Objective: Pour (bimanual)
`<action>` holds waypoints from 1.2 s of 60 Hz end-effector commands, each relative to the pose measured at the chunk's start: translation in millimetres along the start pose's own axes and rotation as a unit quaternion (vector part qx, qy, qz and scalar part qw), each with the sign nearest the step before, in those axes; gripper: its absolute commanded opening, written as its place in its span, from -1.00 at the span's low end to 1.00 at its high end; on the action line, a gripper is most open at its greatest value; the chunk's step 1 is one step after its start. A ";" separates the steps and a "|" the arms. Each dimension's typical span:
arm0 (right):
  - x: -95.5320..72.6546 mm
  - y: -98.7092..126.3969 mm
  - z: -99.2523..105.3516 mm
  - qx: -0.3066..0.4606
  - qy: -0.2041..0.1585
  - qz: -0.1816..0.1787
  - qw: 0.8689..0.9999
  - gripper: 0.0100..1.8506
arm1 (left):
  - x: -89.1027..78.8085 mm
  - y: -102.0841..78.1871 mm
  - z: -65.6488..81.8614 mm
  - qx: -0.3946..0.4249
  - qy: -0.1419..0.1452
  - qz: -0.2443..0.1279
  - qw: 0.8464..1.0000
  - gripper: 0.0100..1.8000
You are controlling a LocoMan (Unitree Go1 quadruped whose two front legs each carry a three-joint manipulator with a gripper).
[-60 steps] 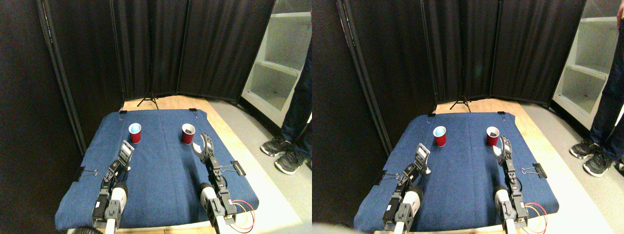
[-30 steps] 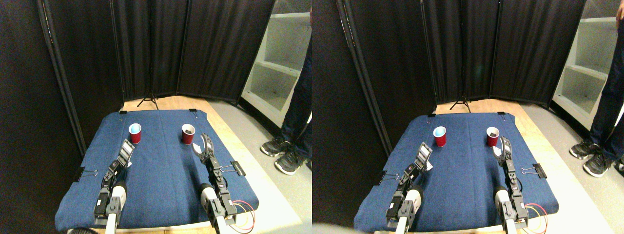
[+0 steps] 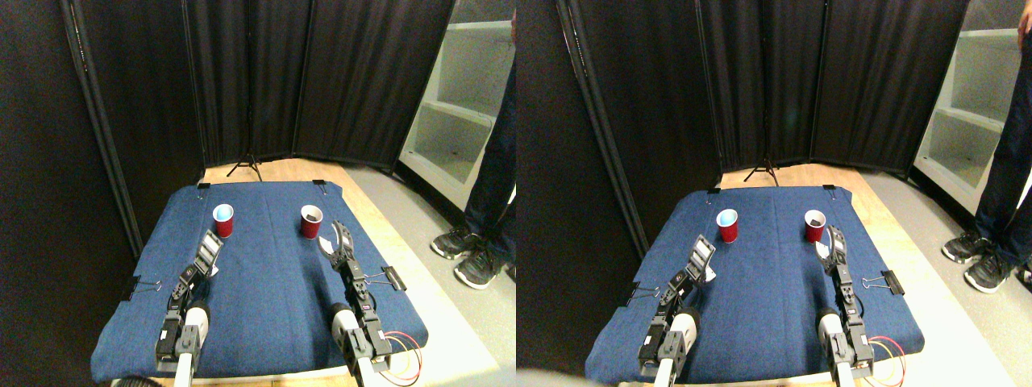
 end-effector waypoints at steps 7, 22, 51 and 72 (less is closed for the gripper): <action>-5.6 5.4 0.2 0.012 -0.017 0.009 1.000 -0.63 | -4.1 10.1 9.6 0.022 -0.034 -0.036 0.999 0.04; -3.7 6.0 -0.1 0.013 -0.016 0.012 1.000 -0.63 | -1.7 11.8 -8.6 0.054 0.057 0.031 0.996 1.00; -2.3 6.3 -1.4 0.014 -0.014 0.010 1.000 -0.64 | 7.3 12.6 -13.6 0.048 -0.018 -0.014 0.999 0.59; -3.0 6.5 -1.9 0.014 -0.014 0.010 1.000 -0.65 | 3.9 14.4 -12.6 0.039 -0.052 -0.068 0.996 0.47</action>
